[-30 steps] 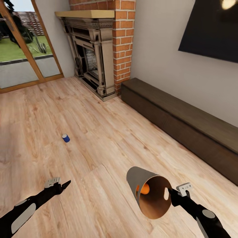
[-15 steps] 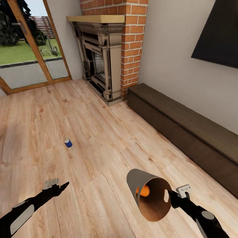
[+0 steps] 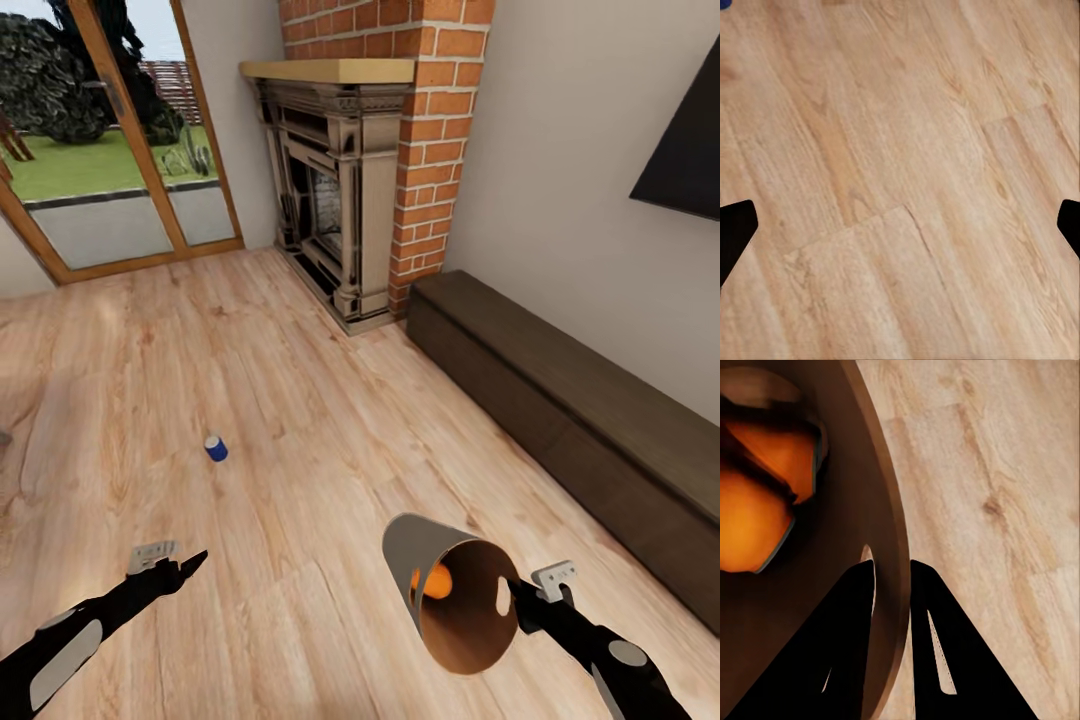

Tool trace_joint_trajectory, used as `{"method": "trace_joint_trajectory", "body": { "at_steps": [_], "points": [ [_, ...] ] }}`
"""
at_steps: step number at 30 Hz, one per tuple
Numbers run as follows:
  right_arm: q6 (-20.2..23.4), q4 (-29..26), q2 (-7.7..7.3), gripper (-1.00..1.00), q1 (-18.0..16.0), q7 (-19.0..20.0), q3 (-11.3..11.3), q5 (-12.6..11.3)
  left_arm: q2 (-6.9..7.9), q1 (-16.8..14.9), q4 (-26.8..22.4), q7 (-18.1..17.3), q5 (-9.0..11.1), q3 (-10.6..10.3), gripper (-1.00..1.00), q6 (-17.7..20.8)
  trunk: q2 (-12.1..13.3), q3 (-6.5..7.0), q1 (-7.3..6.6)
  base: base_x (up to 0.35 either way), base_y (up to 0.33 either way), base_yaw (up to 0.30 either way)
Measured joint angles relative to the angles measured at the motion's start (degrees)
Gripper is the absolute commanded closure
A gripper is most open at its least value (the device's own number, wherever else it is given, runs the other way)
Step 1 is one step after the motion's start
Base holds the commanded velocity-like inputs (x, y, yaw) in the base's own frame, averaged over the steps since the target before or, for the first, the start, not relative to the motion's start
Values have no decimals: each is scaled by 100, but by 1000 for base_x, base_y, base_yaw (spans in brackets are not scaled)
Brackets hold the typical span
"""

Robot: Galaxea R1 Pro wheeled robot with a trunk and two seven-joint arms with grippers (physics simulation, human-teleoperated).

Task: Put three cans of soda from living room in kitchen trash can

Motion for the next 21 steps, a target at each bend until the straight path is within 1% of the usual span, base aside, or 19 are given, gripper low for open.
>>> {"method": "trace_joint_trajectory", "body": {
  "at_steps": [21],
  "points": [
    [1, 19, 0, 100, 0, -7, 2, -4, -4, 0, 1, 0, 0, -20, -100, 8, 0, 144, 0, 323, -4, 177]
  ]
}}
